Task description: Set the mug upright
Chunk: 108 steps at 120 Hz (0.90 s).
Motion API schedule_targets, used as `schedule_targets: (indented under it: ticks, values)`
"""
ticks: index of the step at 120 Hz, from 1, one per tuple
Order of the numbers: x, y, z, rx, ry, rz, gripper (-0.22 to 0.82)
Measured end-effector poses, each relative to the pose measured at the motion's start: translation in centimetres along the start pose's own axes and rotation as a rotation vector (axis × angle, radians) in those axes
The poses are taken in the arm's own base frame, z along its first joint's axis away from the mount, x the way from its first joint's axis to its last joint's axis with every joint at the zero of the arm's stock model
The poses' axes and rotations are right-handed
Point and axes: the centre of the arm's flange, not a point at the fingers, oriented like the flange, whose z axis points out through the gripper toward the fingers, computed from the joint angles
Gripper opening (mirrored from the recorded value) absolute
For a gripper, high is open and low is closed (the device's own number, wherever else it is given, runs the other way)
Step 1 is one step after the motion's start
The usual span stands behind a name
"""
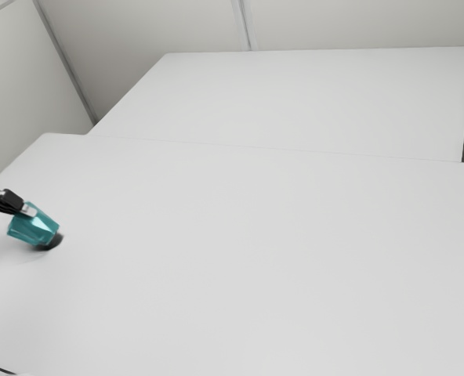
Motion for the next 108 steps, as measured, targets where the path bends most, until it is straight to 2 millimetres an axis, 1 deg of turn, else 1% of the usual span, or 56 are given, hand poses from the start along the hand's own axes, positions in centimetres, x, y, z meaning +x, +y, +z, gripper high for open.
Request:
schedule_targets:
  ticks: [22,25,30,40,47,52,61,70,79,86,96,108]
  values:
    - [1.2,1.1,0.8,-0.006,-0.012,0.029,-0.15]
    - [1.6,1.5,0.9,-0.006,-0.014,0.036,-0.15]
    - [2.6,2.7,1.0,0.001,-0.024,0.058,-0.16]
    - [5.0,6.1,0.7,0.031,-0.053,0.110,-0.17]
    - [6.9,9.1,1.0,0.057,-0.086,0.151,-0.17]
    - [8.2,11.6,1.5,0.081,-0.116,0.183,-0.17]
    - [10.0,16.2,3.4,0.137,-0.182,0.237,-0.18]
    - [11.2,20.1,6.2,0.222,-0.254,0.284,-0.18]
    - [11.8,23.3,8.7,0.330,-0.315,0.324,-0.18]
    - [11.9,25.5,10.1,0.419,-0.345,0.351,-0.18]
    - [11.8,28.1,11.4,0.527,-0.354,0.369,-0.18]
    - [10.5,30.7,12.8,0.609,-0.333,0.354,-0.18]
